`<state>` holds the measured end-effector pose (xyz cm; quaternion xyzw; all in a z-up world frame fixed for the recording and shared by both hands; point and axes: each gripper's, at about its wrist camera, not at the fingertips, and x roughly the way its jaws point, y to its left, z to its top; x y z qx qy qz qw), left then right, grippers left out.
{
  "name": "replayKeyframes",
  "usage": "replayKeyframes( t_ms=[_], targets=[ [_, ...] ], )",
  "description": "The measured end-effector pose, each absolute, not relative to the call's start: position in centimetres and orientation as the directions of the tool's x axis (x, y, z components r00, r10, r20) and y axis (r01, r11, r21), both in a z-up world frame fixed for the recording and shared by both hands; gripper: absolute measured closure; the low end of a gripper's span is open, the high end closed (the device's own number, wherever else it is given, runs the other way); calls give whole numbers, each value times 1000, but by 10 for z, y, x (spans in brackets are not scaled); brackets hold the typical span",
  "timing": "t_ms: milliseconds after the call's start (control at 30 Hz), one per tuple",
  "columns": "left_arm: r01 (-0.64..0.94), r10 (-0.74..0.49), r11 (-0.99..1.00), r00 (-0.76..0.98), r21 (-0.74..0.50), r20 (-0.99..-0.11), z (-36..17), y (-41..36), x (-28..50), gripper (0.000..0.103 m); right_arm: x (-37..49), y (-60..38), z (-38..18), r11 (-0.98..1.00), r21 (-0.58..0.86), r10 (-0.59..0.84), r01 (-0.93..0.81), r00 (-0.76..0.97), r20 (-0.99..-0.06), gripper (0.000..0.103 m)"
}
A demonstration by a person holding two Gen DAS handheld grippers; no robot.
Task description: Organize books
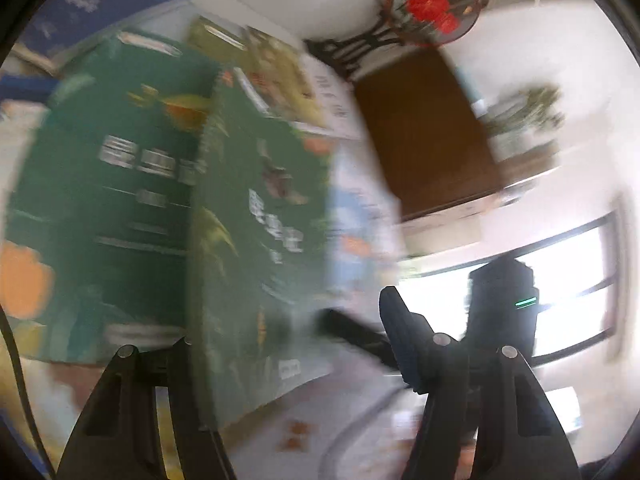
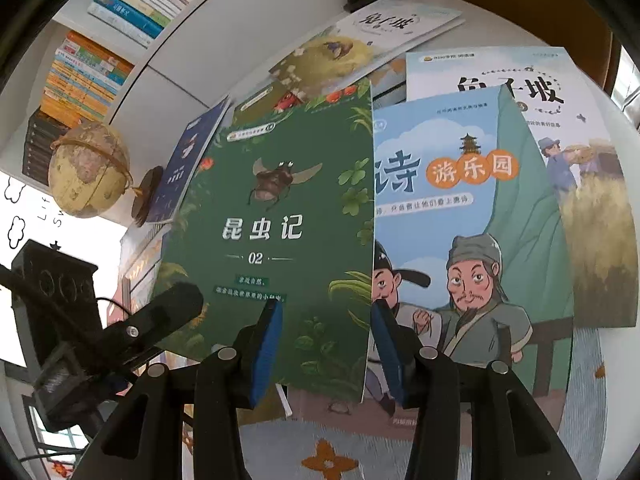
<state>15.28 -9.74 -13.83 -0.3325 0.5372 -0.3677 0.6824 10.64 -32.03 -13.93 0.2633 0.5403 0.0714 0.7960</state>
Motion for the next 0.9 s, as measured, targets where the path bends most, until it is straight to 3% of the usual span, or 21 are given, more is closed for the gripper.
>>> replayKeyframes(
  t_ms=[133,200,333,433,467,500,600,667,900],
  targets=[
    [82,-936,329,159,-941,-314,-127,-87,160,43,101,-335,-138,754,627,509,194,430,-745,39],
    [75,-947,292,161,-954,-277,-123,-85,162,43,100,-344,-141,667,713,584,218,441,-681,36],
    [54,-943,304,160,-951,-292,-126,-82,164,43,98,-354,-153,498,829,684,257,471,-557,36],
    [14,-945,296,152,-955,-291,-138,-76,162,43,95,-356,-157,444,855,700,269,491,-518,37],
    [17,-936,324,148,-946,-318,-139,-77,159,43,94,-356,-156,454,851,690,265,499,-524,41],
    [27,-916,381,146,-924,-373,-140,-78,158,43,95,-354,-154,470,846,687,254,496,-531,57],
    [65,-824,561,141,-825,-549,-143,-81,156,43,95,-348,-145,564,797,646,218,484,-590,87],
    [115,-703,711,164,-694,-692,-141,-86,152,43,98,-338,-132,656,735,593,174,483,-644,88],
    [301,-488,860,247,-412,-837,-125,-102,137,43,104,-286,-98,916,401,363,-20,467,-806,88]
  ],
)
